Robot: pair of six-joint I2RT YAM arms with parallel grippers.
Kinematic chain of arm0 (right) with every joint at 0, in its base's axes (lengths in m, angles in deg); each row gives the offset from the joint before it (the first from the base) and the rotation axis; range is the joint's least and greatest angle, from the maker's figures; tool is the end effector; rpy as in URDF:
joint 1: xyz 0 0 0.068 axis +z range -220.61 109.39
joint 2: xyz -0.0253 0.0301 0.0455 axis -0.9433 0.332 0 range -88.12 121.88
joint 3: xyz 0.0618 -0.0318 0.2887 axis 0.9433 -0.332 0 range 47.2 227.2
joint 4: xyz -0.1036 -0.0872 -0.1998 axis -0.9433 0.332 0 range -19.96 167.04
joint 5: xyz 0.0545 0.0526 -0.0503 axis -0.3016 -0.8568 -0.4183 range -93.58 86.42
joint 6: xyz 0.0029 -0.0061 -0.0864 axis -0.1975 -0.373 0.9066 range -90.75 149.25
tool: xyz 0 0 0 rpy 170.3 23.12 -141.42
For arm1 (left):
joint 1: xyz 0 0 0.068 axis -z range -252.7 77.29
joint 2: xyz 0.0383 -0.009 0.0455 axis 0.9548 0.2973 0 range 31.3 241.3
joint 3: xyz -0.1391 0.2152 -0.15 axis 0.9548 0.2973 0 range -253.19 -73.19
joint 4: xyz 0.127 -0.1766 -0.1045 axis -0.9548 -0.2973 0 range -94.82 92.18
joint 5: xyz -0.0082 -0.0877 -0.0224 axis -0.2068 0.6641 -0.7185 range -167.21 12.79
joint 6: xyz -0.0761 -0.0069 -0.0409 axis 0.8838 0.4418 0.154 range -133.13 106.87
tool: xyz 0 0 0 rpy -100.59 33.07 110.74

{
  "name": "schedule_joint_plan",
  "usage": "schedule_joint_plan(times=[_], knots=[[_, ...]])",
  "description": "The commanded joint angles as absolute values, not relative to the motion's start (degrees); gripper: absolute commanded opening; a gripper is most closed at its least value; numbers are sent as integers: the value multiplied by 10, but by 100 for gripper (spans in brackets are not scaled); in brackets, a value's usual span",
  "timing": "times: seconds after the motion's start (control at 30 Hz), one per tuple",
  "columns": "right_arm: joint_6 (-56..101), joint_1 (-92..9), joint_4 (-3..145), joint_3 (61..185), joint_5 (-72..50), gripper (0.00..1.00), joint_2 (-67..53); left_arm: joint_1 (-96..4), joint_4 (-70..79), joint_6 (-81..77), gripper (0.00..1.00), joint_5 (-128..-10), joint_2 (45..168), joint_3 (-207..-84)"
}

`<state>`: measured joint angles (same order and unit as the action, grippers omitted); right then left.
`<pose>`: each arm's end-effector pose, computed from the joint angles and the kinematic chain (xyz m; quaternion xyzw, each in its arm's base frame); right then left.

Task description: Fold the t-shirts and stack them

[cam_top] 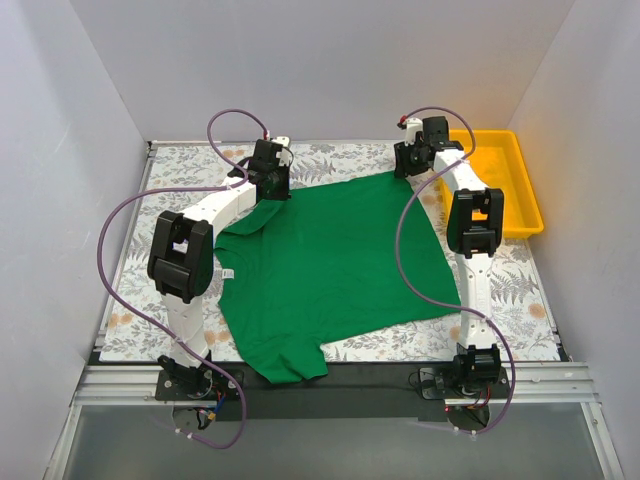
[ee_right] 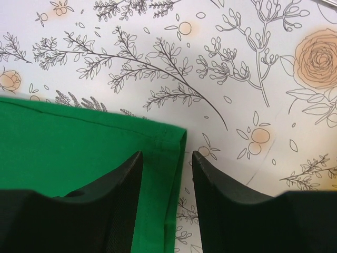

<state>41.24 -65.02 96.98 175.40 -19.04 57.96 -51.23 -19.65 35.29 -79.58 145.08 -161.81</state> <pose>0.5908 0.0782 0.1590 -0.1908 0.8962 0.1028 0.3870 0.4355 -0.1681 0.2270 -0.2241 0.9028 -0.1941 0.3115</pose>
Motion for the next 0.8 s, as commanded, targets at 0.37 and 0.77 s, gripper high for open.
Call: schedule_joint_plan(times=[0.37, 0.77], knots=[[413, -657, 951, 1786, -237, 27, 598, -514, -191, 356, 0, -793, 1429, -1634], [424, -658, 889, 1662, -253, 1, 476, -524, -189, 363, 0, -819, 1372, -1629]])
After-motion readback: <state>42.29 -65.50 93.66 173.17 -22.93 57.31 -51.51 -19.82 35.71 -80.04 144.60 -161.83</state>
